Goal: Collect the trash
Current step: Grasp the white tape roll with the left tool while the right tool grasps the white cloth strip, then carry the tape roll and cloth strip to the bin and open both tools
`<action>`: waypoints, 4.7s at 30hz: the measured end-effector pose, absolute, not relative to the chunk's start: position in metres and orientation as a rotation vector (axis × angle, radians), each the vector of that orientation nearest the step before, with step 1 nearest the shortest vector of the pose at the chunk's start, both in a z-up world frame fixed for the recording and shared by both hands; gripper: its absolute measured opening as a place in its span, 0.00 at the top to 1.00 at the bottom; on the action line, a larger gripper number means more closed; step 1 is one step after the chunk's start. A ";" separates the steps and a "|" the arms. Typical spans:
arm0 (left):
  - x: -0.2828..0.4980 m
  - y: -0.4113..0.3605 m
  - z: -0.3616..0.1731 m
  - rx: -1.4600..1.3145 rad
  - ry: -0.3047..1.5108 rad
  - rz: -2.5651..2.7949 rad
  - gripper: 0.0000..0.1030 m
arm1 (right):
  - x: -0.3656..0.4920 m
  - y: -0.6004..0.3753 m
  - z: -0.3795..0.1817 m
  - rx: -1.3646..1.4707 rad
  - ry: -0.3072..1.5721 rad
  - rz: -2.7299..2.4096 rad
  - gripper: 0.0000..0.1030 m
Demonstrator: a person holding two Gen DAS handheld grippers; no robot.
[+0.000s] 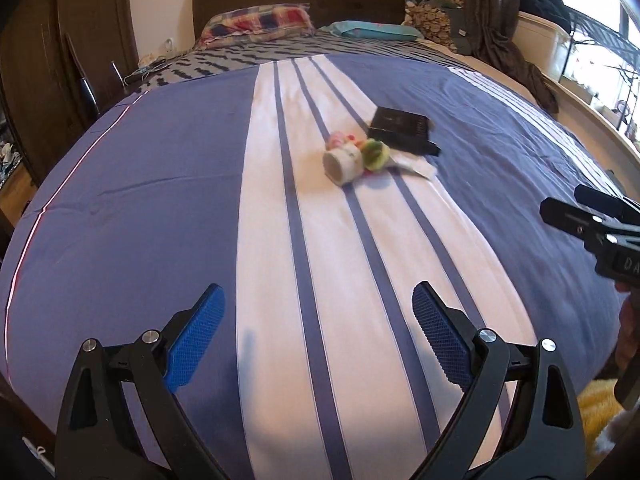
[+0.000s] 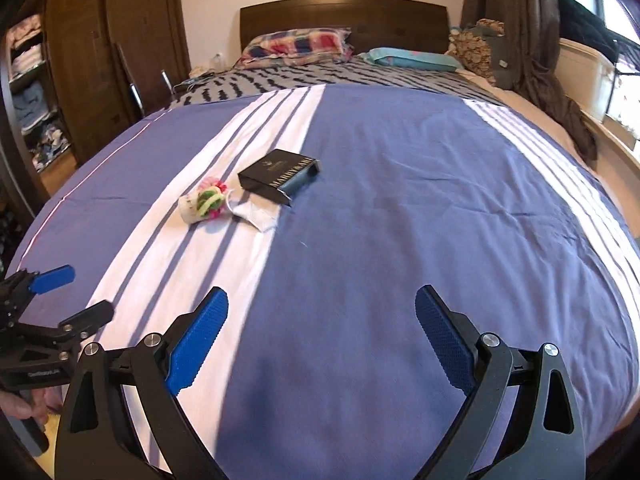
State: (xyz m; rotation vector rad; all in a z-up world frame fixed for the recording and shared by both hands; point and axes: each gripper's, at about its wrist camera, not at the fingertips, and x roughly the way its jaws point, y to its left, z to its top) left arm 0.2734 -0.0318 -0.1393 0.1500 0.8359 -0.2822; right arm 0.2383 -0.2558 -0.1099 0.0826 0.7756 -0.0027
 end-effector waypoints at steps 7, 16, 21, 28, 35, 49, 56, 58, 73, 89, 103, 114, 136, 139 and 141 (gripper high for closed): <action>0.313 -0.035 -0.149 0.151 0.868 -0.271 0.14 | 0.297 -0.233 -0.123 0.083 0.826 0.098 0.38; 0.334 -0.026 -0.152 0.151 0.883 -0.260 0.21 | 0.353 -0.197 -0.138 0.021 0.873 0.194 0.62; 0.345 -0.027 -0.153 0.147 0.884 -0.277 0.22 | 0.372 -0.190 -0.149 -0.018 0.919 0.178 0.64; 0.359 -0.049 -0.150 0.152 0.869 -0.318 0.27 | 0.372 -0.216 -0.144 0.032 0.894 0.116 0.92; 0.382 -0.071 -0.161 0.157 0.890 -0.313 0.36 | 0.337 -0.237 -0.137 0.054 0.866 0.156 0.92; 0.417 -0.089 -0.166 0.123 0.894 -0.374 0.65 | 0.308 -0.248 -0.128 0.035 0.836 0.187 0.92; 0.390 -0.085 -0.156 0.130 0.878 -0.366 0.67 | 0.295 -0.249 -0.125 0.028 0.827 0.172 0.92; 0.372 -0.079 -0.152 0.136 0.876 -0.363 0.67 | 0.288 -0.250 -0.122 0.026 0.822 0.178 0.92; 0.209 -0.049 -0.105 0.105 0.760 -0.371 0.67 | 0.166 -0.227 -0.082 0.011 0.697 0.174 0.92; 0.078 -0.046 -0.141 0.134 0.778 -0.433 0.67 | 0.041 -0.219 -0.123 0.082 0.727 0.161 0.92; 0.050 -0.038 -0.251 0.140 1.038 -0.451 0.67 | 0.012 -0.199 -0.215 0.119 0.968 0.198 0.92; 0.062 -0.042 -0.316 0.127 1.238 -0.476 0.67 | 0.020 -0.189 -0.287 0.140 1.204 0.213 0.92; 0.063 -0.039 -0.350 0.120 1.352 -0.467 0.29 | 0.040 -0.199 -0.311 0.210 1.298 0.142 0.55; 0.064 -0.031 -0.330 0.143 1.282 -0.439 0.20 | 0.038 -0.206 -0.292 0.210 1.216 0.107 0.25; 0.067 -0.026 -0.319 0.146 1.242 -0.436 0.16 | 0.037 -0.212 -0.278 0.202 1.175 0.086 0.20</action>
